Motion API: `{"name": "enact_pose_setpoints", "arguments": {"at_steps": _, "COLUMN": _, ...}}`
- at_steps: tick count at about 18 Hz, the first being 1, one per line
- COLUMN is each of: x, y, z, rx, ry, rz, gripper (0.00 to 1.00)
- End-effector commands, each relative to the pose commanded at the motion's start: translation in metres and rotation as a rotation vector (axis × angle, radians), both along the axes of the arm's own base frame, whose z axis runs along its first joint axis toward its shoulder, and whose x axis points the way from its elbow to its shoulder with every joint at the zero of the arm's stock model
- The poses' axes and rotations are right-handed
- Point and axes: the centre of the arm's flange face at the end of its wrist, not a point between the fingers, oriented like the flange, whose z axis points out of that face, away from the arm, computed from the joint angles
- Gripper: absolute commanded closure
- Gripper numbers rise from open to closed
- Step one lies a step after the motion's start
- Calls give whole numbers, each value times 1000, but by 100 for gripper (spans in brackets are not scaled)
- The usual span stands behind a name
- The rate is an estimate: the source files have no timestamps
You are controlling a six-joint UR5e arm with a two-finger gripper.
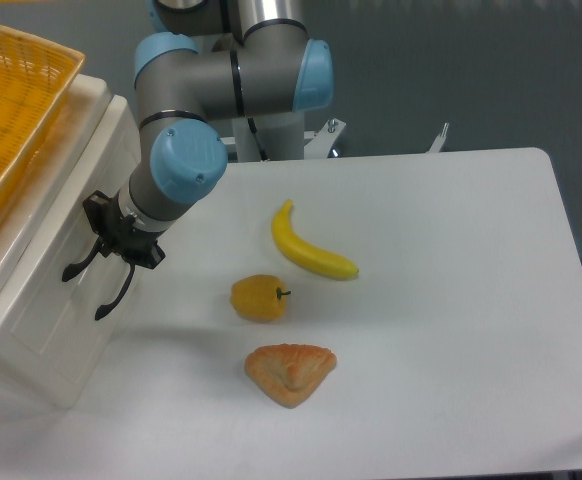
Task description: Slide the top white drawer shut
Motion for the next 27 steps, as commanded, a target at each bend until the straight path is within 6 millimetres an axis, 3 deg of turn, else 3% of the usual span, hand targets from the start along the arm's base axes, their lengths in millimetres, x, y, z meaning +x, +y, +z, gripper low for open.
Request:
{"name": "enact_pose_setpoints", "arguments": {"at_steps": 2, "x": 1, "y": 2, "z": 1, "rx": 10, "ry": 6, "rz": -4, "gripper": 100}}
{"name": "enact_pose_setpoints", "arguments": {"at_steps": 5, "x": -17, "y": 0, "z": 2, "rx": 21, "ry": 15, "rz": 18, "gripper": 84}}
{"name": "enact_pose_setpoints", "arguments": {"at_steps": 13, "x": -151, "y": -41, "z": 27, "rx": 118, "ry": 105, "rz": 227, "gripper": 50}}
{"name": "enact_pose_setpoints", "arguments": {"at_steps": 14, "x": -170, "y": -49, "z": 30, "rx": 134, "ry": 124, "rz": 249, "gripper": 42}}
{"name": "enact_pose_setpoints", "arguments": {"at_steps": 17, "x": -233, "y": -84, "z": 32, "rx": 189, "ry": 191, "rz": 328, "gripper": 0}}
{"name": "enact_pose_setpoints", "arguments": {"at_steps": 23, "x": -315, "y": -154, "z": 19, "rx": 198, "ry": 283, "rz": 376, "gripper": 0}}
{"name": "enact_pose_setpoints", "arguments": {"at_steps": 27, "x": -342, "y": -183, "z": -4, "rx": 58, "ry": 433, "rz": 235, "gripper": 0}}
